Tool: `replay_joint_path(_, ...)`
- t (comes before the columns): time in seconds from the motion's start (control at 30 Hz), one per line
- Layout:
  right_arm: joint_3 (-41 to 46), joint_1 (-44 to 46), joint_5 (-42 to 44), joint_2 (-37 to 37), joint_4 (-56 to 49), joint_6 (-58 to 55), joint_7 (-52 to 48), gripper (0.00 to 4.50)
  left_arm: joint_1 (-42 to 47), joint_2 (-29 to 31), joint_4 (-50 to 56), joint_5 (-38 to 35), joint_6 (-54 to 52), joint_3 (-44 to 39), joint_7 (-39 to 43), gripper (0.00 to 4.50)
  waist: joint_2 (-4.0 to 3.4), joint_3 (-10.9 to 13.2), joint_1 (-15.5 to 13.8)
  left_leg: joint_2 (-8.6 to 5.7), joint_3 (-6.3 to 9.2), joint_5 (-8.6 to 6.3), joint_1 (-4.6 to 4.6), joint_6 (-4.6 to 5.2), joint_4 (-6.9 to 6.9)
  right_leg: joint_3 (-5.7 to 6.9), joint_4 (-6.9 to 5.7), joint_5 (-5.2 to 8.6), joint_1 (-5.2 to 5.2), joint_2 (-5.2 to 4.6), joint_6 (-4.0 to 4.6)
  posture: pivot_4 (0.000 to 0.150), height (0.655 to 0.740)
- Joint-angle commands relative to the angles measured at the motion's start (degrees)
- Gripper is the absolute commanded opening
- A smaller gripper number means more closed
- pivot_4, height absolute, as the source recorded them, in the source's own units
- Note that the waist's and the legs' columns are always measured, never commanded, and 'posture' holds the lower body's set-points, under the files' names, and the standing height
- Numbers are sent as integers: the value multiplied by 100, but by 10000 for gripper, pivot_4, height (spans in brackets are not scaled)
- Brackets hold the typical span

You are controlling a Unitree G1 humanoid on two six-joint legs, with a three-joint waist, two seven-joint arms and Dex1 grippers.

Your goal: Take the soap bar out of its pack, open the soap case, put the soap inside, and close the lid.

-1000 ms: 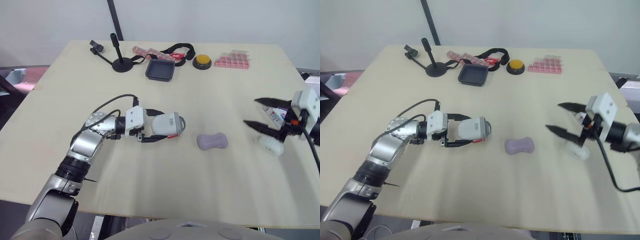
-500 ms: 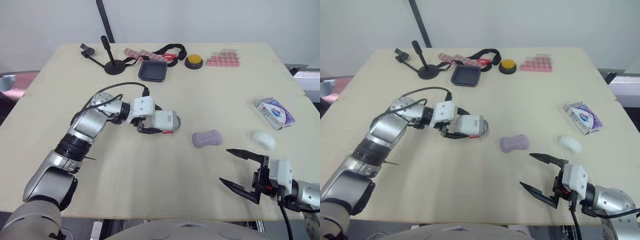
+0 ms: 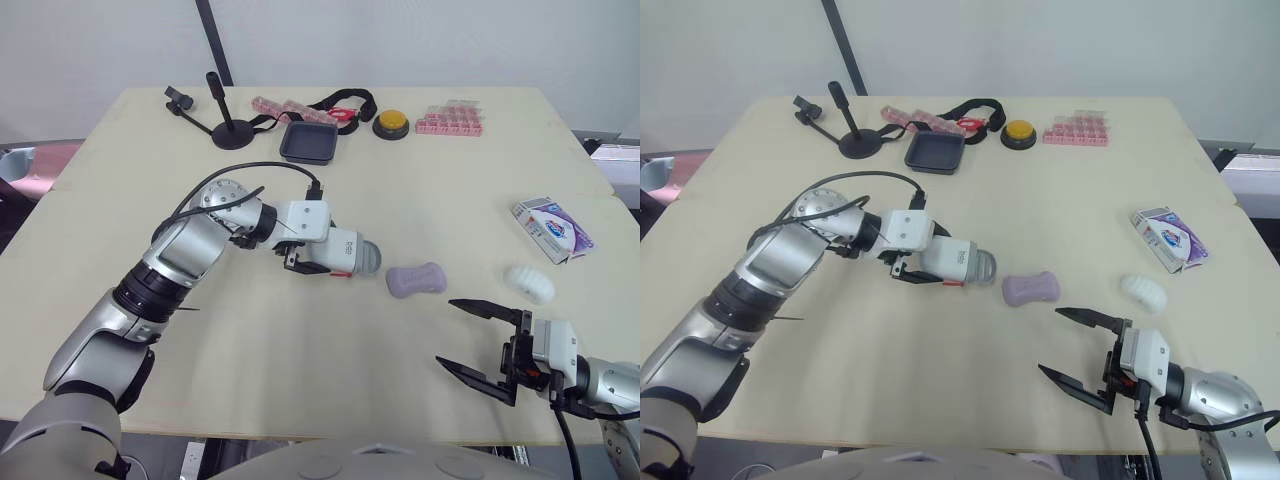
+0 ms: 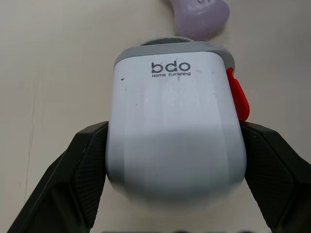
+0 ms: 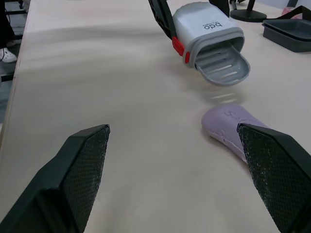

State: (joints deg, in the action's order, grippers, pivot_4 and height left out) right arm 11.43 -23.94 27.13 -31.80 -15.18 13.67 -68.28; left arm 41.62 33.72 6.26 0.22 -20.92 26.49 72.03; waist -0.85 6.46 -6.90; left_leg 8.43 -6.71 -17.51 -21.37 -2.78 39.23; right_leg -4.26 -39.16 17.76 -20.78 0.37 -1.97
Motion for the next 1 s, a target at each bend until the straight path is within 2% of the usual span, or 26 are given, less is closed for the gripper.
replay_joint_path(0.03,18,32,29,-118,40,106,-45,44829,156,198,471,127,-495,175,185,34767,0,0,2,0,0,0,-1,0,0,-1,0,0,0,0,0,1500,7400)
replay_joint_path(0.37,-37,52,36,-198,23,59,5,44829,120,530,699,130,-936,337,339,34767,0,0,-4,-1,0,0,0,0,0,0,5,0,4,0,0,1500,7400)
replay_joint_path(0.6,-49,59,75,-277,24,35,10,44829,109,909,217,282,-303,235,386,34767,0,0,-13,0,-1,0,1,0,-1,0,14,0,7,1,0,1500,7400)
replay_joint_path(0.77,-46,182,72,-312,103,25,38,44829,-96,978,-179,-110,130,-214,411,34767,0,0,-17,-1,1,0,16,0,-2,2,13,0,7,0,0,1500,7400)
replay_joint_path(1.0,-91,256,68,-336,131,3,50,44829,-393,926,-666,-295,789,-432,509,34767,0,0,-41,-1,1,0,24,-1,-4,5,13,0,5,-1,0,1500,7400)
